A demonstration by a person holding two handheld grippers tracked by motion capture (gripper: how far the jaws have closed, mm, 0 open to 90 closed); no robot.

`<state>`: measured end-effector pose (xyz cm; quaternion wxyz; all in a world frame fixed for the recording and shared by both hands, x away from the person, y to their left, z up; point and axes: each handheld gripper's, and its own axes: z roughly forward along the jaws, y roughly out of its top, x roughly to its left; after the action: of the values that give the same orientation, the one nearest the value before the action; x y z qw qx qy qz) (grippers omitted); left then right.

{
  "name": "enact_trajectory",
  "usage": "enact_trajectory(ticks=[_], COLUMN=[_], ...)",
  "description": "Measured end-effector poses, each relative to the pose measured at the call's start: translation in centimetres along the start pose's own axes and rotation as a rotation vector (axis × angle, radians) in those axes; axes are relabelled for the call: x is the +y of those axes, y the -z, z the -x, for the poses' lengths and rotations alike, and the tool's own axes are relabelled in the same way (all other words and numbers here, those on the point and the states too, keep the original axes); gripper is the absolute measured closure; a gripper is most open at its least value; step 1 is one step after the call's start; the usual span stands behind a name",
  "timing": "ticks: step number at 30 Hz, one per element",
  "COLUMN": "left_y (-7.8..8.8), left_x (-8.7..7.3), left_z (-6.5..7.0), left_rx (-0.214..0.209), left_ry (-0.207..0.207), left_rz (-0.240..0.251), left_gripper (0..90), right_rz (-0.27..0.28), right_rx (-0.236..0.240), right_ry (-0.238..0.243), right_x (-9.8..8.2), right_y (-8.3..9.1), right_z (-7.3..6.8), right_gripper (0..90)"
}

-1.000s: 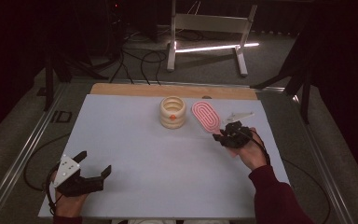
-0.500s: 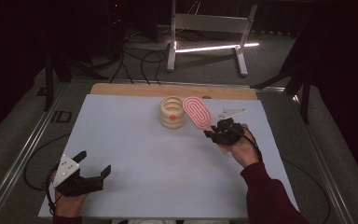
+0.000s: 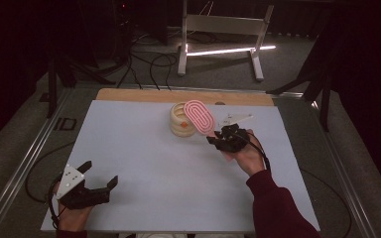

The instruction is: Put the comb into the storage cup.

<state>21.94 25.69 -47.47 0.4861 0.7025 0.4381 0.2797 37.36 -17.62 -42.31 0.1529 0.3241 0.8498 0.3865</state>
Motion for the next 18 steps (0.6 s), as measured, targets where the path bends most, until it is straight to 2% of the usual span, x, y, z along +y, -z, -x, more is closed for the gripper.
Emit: enact_trajectory(ticks=[5, 18], left_y=[0.0, -0.2], left_x=[-0.1, -0.1], left_z=[-0.1, 0.0], left_rx=[0.003, -0.001], left_ry=[0.003, 0.005], left_rz=[-0.001, -0.005], left_gripper=[0.2, 0.2], right_rz=[0.022, 0.053], right_rx=[0.024, 0.043], right_ry=[-0.001, 0.005], right_x=[0.4, 1.0], right_y=[-0.6, -1.5], right_z=[-0.4, -1.4], right_gripper=[69.5, 69.5])
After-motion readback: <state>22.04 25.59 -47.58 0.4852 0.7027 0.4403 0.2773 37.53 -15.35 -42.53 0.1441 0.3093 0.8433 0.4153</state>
